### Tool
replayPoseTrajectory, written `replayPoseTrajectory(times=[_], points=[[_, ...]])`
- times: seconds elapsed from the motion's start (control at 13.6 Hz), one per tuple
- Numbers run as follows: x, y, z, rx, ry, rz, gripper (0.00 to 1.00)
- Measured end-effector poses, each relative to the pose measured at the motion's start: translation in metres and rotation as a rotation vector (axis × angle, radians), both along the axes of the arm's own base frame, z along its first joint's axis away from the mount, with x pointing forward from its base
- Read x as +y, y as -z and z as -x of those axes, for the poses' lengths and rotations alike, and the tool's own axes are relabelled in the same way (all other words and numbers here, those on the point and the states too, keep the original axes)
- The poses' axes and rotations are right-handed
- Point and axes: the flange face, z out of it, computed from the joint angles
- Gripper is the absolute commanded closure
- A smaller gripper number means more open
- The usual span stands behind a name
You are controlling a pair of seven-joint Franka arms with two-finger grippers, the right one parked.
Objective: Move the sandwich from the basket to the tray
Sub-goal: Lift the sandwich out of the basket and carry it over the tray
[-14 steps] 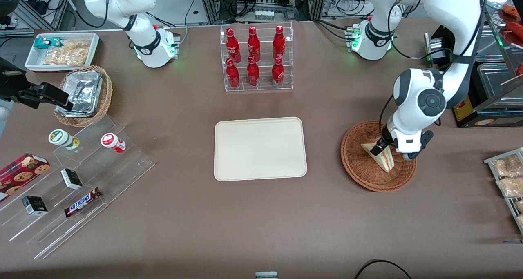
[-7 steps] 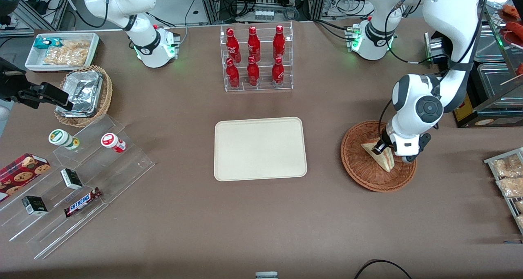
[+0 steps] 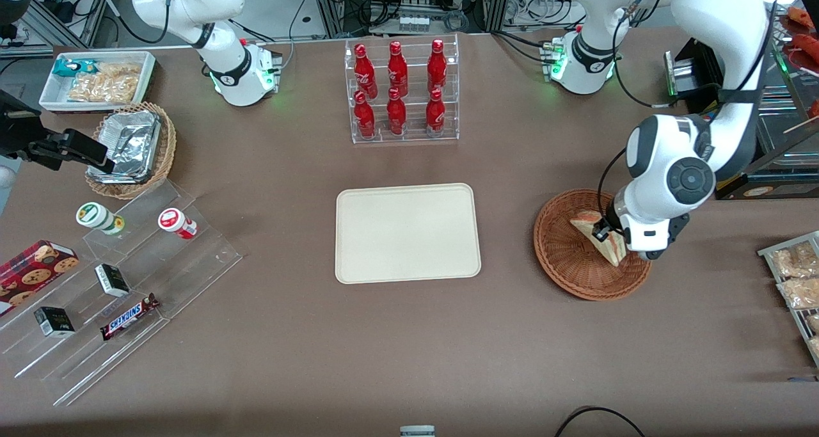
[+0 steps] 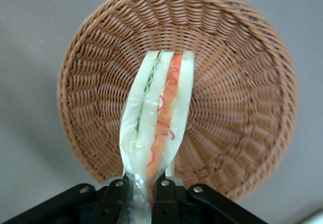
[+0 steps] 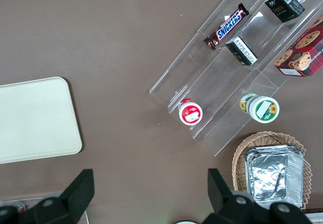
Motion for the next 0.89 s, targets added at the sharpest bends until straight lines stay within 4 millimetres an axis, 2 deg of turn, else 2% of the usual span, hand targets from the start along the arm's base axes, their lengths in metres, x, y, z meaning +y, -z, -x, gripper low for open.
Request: replayPoseTrajectory(times=[0.15,0.3,0.59,0.89], points=[[-0.023,-0.021,-0.001,0.033,0.111,0.009,0.93],[-0.059,-0.023,0.007,0.038,0.218,0.017,0.93],[-0.141,-0.014,0.029,0.048,0.391,0.023,0.92],[-0.216,0.008,0.033,0.054,0.528,0.037,0.93]])
